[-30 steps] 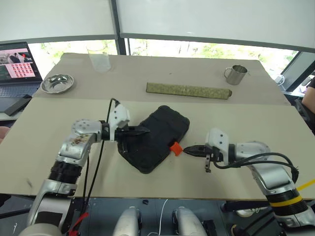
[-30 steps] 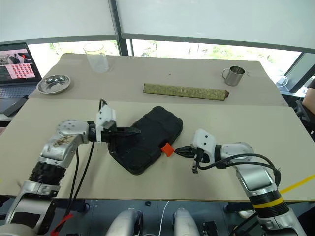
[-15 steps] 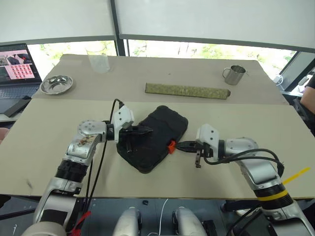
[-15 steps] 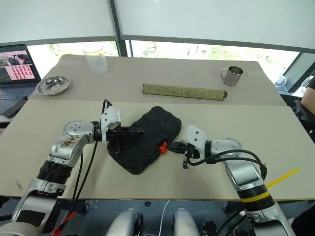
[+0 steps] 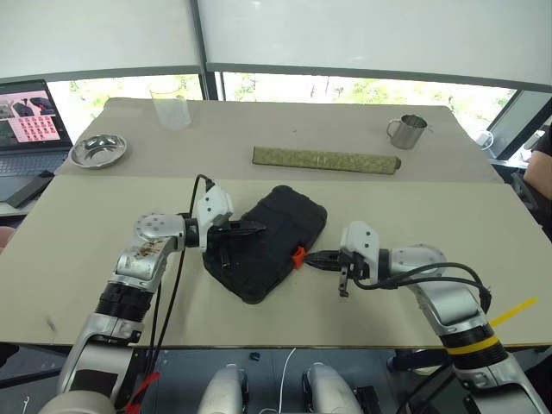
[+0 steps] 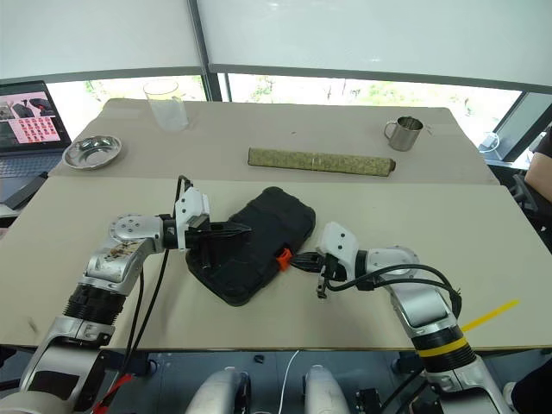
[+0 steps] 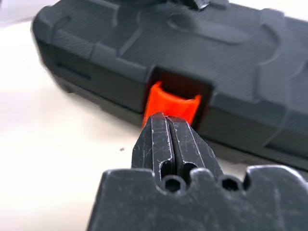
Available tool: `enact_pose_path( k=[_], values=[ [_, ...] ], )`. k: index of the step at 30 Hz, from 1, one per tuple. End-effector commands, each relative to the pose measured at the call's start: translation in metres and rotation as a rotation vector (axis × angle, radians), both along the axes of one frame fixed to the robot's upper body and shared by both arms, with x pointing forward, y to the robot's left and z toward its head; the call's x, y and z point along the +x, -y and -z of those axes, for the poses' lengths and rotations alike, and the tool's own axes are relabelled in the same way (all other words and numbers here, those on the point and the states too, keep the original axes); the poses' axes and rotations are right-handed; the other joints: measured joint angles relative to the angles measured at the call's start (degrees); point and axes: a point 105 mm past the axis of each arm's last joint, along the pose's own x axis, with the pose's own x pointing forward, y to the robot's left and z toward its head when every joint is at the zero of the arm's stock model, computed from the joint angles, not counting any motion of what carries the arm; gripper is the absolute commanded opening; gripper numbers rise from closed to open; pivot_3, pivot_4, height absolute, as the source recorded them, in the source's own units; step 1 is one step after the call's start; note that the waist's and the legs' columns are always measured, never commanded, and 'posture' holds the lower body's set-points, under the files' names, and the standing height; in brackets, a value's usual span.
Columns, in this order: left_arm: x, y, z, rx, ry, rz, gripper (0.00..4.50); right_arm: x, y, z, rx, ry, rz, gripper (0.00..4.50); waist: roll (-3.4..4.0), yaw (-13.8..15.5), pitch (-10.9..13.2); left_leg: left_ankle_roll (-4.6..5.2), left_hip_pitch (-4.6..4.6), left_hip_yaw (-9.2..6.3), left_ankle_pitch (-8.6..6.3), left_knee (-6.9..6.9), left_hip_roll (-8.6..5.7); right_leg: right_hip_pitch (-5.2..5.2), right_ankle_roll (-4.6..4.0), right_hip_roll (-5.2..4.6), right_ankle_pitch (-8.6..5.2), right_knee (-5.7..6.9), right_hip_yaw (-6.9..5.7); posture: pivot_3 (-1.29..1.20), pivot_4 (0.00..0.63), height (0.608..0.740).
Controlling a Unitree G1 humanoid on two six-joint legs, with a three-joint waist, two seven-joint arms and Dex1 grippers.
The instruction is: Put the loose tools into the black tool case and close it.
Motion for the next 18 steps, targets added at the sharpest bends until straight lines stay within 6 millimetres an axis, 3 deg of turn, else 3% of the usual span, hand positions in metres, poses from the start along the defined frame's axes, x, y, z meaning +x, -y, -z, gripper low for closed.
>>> enact_pose_path(
  k=[1,13,18],
  values=[
    [-0.005,-0.005,0.031,0.068,-0.1,-0.015,0.02,0.0,-0.005,-0.008,0.002,0.038,-0.032,0.0,0.01,0.02,-0.01,0.0,0.0,0.0,0.0,0.0,0.0,0.0,0.0,0.0,0.0,0.0,0.0,0.0,0.15,0.74],
    [-0.009,-0.001,0.038,0.083,-0.127,-0.01,0.02,0.009,-0.024,-0.016,0.044,0.084,-0.078,0.0,0.06,-0.55,-0.04,0.0,0.14,0.01,0.0,0.0,0.06,0.08,-0.01,0.1,-0.01,0.06,0.01,0.0,0.15,0.74],
    [-0.012,0.002,0.041,0.088,-0.141,-0.004,0.02,0.012,-0.027,-0.008,0.001,0.063,-0.091,0.0,0.11,-1.03,-0.07,0.0,0.2,-0.02,0.0,0.0,0.07,0.1,-0.02,0.11,-0.01,0.11,0.04,0.0,0.15,0.74]
  ],
)
